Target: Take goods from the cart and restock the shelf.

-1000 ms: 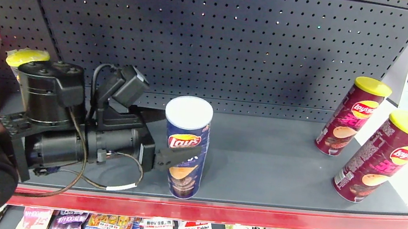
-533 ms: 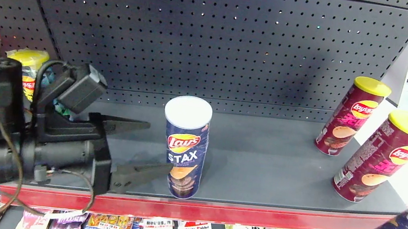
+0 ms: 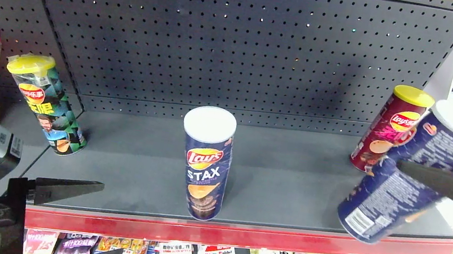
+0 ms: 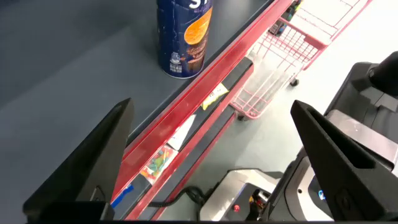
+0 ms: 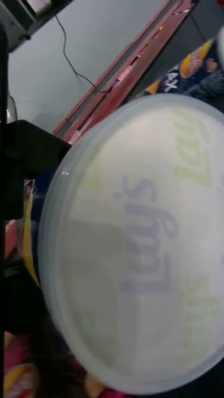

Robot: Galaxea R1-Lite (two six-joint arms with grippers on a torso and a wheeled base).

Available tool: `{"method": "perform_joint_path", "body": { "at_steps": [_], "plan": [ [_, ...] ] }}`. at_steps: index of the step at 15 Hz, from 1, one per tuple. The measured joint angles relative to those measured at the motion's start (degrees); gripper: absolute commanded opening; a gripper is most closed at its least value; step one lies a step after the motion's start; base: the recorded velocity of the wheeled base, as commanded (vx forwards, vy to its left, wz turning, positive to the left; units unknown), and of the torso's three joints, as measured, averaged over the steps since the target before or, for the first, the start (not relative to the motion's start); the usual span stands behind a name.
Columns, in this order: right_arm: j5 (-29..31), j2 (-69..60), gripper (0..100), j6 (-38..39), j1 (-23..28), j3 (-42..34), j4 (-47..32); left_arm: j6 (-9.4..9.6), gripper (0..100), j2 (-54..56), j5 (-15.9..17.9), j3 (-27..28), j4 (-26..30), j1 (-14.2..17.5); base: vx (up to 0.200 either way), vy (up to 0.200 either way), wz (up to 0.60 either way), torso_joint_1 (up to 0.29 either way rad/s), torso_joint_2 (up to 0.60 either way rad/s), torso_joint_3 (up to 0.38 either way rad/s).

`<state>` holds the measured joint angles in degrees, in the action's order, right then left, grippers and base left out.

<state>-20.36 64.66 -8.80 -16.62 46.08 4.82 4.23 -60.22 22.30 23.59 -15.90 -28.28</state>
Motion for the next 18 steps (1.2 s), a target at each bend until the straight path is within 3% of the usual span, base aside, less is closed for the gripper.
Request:
{"method": "perform_joint_path", "body": {
  "at_steps": [3,12,15,18],
  "plan": [
    [-0.27,9.20,0,-0.17,-3.06,5.53,4.78,-0.24,100,1.18,0.00,-0.28,0.00,0.00,0.000,0.000,0.00,0.000,0.00,0.000],
    [-0.79,32.39,0,-0.55,-9.37,25.22,5.89,-0.27,100,1.40,-0.49,-0.28,0.02,0.09,0.000,0.000,0.00,0.000,0.00,0.000],
    [-1.69,38.60,0,-0.48,-10.53,29.07,12.47,-0.32,100,1.40,-0.60,-0.28,0.02,0.06,0.000,0.000,0.00,0.000,0.00,0.000],
    [-1.78,42.75,0,-0.52,-11.98,30.60,13.13,-0.35,100,1.35,-0.60,-0.27,0.02,0.11,0.000,0.000,0.00,0.000,0.00,0.000]
  ]
}}
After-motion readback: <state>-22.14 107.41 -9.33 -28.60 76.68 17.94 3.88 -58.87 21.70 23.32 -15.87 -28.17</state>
